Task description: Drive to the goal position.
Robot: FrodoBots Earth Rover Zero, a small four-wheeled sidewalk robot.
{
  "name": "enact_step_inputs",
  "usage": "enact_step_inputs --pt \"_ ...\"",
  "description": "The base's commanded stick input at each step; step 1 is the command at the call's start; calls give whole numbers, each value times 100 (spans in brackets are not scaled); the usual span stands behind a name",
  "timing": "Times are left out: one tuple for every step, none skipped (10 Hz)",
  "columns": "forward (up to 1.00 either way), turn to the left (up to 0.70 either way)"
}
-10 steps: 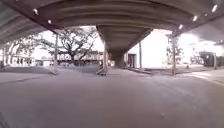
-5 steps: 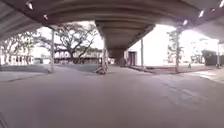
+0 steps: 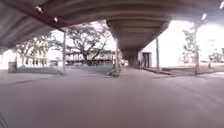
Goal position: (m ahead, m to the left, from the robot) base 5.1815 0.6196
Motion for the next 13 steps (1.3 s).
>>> enact_step_inputs --pt "70 0" --pt "70 0" --pt "70 1" --pt "70 35" --pt "70 35" --pt "70 35" --pt "70 35" --pt "70 35" --pt "70 35" --pt "70 35" --pt "70 35" --pt "70 3" --pt "70 0"
